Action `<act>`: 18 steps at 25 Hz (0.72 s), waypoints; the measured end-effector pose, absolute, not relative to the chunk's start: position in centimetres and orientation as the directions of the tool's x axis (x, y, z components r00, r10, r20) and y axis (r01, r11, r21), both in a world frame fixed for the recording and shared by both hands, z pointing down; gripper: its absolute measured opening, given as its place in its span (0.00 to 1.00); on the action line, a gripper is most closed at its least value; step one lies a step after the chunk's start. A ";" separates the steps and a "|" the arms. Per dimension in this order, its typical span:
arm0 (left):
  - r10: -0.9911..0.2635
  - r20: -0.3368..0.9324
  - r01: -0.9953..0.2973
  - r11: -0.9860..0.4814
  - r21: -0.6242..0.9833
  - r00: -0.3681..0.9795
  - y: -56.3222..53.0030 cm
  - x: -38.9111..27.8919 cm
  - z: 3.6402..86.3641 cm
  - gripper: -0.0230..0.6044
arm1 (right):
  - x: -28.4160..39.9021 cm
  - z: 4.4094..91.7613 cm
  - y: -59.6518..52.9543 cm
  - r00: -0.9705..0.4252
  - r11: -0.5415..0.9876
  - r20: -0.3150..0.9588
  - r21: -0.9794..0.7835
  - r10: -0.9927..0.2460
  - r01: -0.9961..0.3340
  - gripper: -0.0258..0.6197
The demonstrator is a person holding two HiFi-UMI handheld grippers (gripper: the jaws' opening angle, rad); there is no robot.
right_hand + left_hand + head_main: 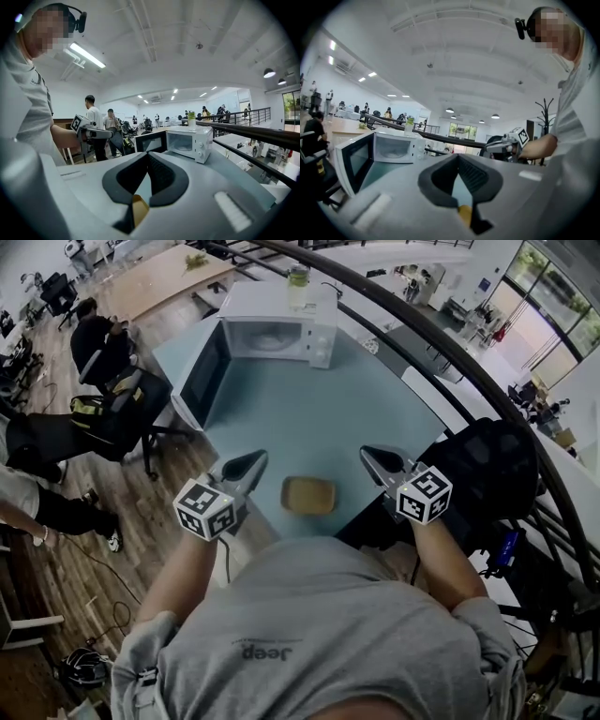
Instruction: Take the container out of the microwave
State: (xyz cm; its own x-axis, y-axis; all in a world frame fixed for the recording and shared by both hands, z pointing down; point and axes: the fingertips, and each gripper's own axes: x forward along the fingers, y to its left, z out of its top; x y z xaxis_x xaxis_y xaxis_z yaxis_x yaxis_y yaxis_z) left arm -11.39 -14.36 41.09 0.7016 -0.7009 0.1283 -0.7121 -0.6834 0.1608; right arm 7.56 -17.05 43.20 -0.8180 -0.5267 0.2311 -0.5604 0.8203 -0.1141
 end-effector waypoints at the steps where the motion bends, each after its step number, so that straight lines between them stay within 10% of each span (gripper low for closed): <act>1: -0.701 0.131 -0.713 -0.682 0.164 0.701 -14.3 -11.4 41.3 0.07 | 7.5 43.4 -17.0 -0.818 0.820 0.233 -0.117 -0.526 -0.561 0.05; 18: -0.697 0.150 -0.712 -0.676 0.187 0.701 -14.1 -10.9 42.7 0.07 | 7.8 44.8 -17.0 -0.819 0.813 0.239 -0.152 -0.522 -0.562 0.05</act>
State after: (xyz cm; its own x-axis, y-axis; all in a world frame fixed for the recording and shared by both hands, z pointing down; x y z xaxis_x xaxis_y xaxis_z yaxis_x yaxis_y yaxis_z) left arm -10.89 -14.08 42.72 0.7012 -0.6969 0.1504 -0.7124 -0.6765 0.1867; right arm 7.78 -17.00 44.80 -0.8189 -0.5219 0.2386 -0.5623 0.8128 -0.1522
